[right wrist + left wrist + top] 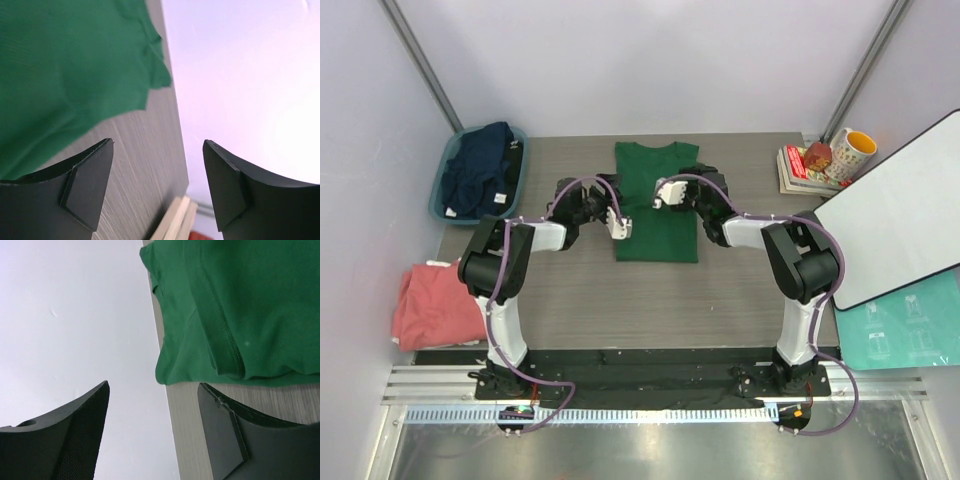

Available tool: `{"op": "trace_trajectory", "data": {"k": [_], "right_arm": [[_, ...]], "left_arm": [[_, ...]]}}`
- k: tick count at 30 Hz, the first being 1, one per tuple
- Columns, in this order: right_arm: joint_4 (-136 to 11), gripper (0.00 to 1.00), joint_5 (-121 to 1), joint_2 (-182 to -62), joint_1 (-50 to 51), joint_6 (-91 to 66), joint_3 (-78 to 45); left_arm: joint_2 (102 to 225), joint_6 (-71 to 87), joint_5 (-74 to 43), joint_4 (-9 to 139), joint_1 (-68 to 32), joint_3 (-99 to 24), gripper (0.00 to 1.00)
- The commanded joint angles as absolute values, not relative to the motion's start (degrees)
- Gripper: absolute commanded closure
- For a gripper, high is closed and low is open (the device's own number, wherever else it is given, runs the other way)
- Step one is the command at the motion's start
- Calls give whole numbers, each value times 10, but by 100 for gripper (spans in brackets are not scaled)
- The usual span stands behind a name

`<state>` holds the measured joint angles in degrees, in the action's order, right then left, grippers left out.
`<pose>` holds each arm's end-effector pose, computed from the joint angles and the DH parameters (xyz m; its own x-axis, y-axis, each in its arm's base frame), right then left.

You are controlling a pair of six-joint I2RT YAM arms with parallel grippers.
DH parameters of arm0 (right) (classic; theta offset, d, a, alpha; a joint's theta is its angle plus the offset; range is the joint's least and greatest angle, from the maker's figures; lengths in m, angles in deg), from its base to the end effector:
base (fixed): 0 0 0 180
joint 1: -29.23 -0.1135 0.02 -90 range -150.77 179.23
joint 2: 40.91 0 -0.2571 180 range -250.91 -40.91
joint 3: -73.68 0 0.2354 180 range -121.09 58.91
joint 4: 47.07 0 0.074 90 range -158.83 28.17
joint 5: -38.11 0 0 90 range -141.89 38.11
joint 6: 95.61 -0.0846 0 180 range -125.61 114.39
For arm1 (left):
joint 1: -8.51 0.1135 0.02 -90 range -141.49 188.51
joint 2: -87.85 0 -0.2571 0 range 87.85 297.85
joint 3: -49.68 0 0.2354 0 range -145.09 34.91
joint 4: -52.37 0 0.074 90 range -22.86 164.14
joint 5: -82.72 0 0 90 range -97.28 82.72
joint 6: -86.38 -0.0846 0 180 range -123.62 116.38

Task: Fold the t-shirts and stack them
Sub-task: Fold the folded rectangular tshirt in 1/3 of the way, then grab one side of the 2/3 rectangular tshirt with both arms

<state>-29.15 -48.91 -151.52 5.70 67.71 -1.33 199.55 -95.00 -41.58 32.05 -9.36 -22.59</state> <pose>0.4170 0.1768 0.1690 0.2585 -0.9308 -0.2583 -0.3681 0.1523 -0.9172 0.3973 -0.1782 0.1558 0.7676 0.6203 -0.1617 0.2932 -0.1154 0.9491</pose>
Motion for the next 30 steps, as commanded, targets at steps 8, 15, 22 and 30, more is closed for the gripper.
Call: {"op": "trace_trajectory", "data": {"k": [8, 15, 22, 30], "right_arm": [[-635, 23, -695, -1279, 67, 634, 36], [-790, 22, -832, -1164, 59, 812, 181], [-742, 25, -825, -1197, 15, 748, 203], [-629, 26, -791, -1257, -5, 705, 209]], "left_arm": [[1813, -988, -464, 391, -89, -108, 30], [1692, -1212, -586, 805, -92, -25, 32], [1758, -1272, -580, 855, -126, -20, 35], [1853, -1280, -550, 835, -130, -87, 36]]}}
